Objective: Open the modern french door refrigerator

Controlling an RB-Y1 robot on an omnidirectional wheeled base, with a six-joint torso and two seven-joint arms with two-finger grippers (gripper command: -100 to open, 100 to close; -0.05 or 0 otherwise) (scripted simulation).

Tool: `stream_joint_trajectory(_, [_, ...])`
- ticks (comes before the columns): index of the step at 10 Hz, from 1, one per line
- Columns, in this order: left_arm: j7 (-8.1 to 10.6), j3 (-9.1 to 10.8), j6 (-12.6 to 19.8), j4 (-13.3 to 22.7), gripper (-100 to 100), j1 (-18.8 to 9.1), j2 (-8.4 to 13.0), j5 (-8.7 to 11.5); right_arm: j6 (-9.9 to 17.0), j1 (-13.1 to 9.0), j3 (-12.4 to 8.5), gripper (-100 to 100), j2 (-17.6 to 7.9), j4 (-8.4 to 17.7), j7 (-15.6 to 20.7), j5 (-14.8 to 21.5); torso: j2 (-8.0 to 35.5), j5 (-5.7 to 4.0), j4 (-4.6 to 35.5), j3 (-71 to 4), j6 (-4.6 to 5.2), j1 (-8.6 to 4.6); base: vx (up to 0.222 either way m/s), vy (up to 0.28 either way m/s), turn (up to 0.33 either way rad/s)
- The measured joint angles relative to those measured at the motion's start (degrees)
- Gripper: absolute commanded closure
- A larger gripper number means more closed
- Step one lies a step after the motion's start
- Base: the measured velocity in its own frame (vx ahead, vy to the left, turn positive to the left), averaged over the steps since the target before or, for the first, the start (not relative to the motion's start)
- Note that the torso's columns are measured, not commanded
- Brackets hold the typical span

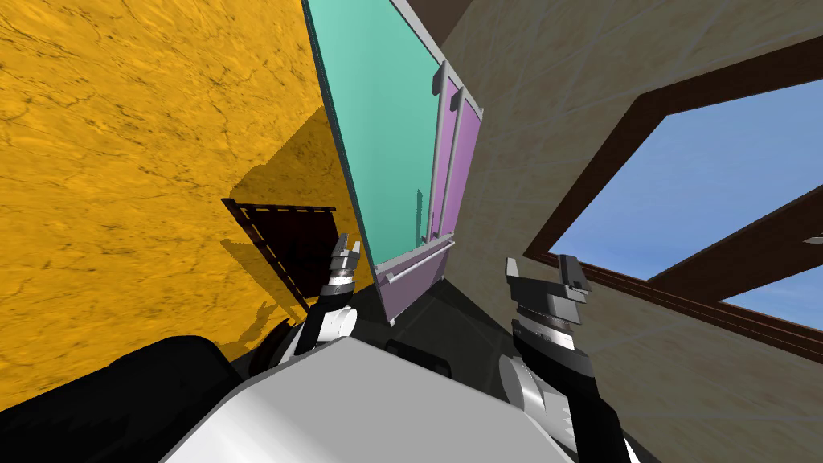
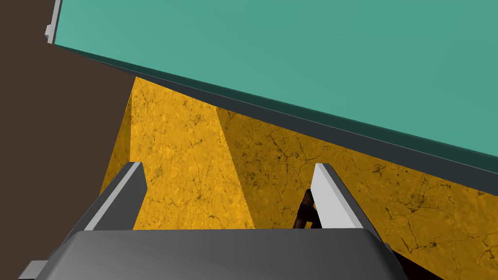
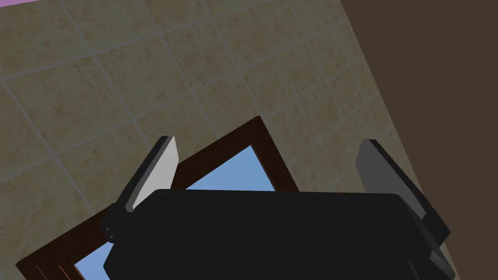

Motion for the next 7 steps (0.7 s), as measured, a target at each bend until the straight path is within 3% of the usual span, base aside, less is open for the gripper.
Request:
stream_joint_trajectory(2, [0.0,0.0,0.0,0.0,0,0.0,0.0,0.0,0.0,0.0,0.0,0,0.0,0.0,0.0,0.0,5.97,0.0,6.0,-12.0,0.0,0.0,0.0,0.0,0.0])
stream_joint_trajectory(7, [0.0,0.0,0.0,-0.01,0,0.0,0.0,0.0,0.0,0.0,0.0,0,0.0,-0.02,0.0,0.0,26.93,0.0,26.91,-53.81,0.0,0.0,0.0,0.0,0.0])
